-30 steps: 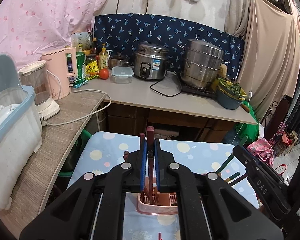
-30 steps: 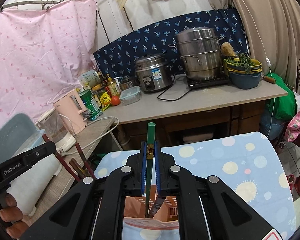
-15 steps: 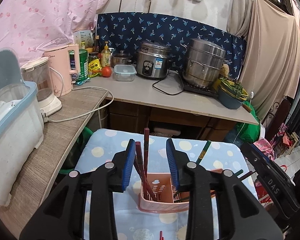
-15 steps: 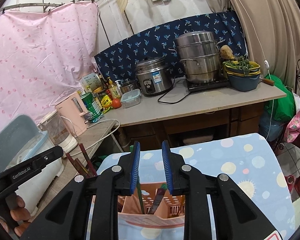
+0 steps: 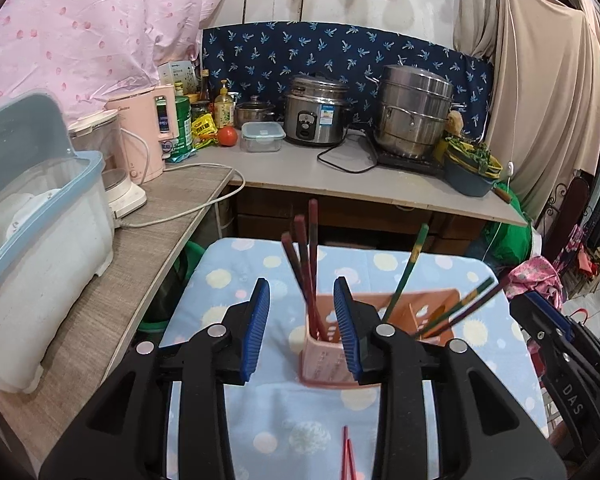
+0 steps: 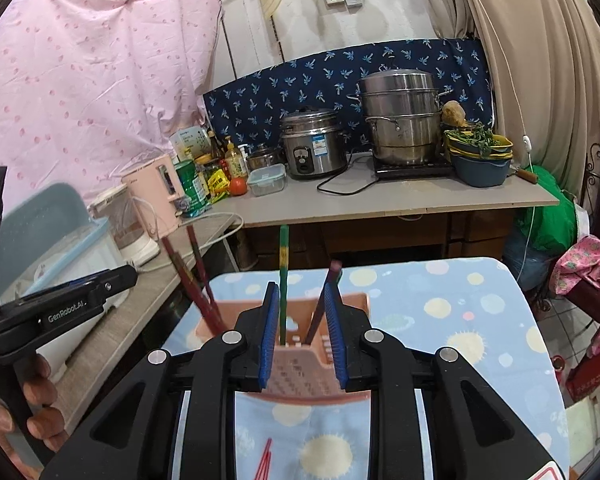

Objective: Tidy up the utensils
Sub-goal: 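Open both tools to release the chopsticks into the basket, then move both open tools back to the two red chopsticks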

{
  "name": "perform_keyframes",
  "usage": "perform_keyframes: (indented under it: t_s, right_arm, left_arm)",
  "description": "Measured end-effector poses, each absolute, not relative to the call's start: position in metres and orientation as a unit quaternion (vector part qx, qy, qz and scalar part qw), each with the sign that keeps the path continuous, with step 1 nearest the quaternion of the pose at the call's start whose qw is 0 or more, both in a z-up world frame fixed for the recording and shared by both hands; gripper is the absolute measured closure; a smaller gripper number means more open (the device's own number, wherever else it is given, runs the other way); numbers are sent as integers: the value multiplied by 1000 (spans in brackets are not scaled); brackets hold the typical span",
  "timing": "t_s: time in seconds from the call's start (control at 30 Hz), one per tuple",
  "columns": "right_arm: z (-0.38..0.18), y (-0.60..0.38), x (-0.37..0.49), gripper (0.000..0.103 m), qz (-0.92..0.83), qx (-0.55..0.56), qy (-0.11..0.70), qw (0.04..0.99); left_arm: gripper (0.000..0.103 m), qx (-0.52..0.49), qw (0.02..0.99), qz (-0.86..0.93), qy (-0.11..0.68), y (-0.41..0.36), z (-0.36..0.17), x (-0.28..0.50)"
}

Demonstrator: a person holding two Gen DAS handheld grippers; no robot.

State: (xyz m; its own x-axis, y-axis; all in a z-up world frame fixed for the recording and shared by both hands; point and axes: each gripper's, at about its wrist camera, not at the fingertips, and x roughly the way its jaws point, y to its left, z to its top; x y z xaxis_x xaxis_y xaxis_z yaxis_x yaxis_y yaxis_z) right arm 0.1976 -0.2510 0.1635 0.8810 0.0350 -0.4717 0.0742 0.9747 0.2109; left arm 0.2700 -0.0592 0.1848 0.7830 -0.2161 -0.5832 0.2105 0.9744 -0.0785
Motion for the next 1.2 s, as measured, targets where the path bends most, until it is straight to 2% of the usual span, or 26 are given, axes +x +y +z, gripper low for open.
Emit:
perform_keyframes:
  t_s: [0.23, 0.7, 1.2]
  right_arm:
    - [140, -236, 148, 80, 7, 115, 275, 955]
    - [47, -184, 39, 80, 22, 94, 381, 919]
    - [-11, -147, 13, 80, 47, 78, 441, 893]
  left_arm:
    - [71, 2, 940, -107, 325, -44, 165, 231]
    - [71, 24, 912, -105, 396, -23, 88, 150]
    - [71, 45, 876, -104, 468, -9, 17, 102]
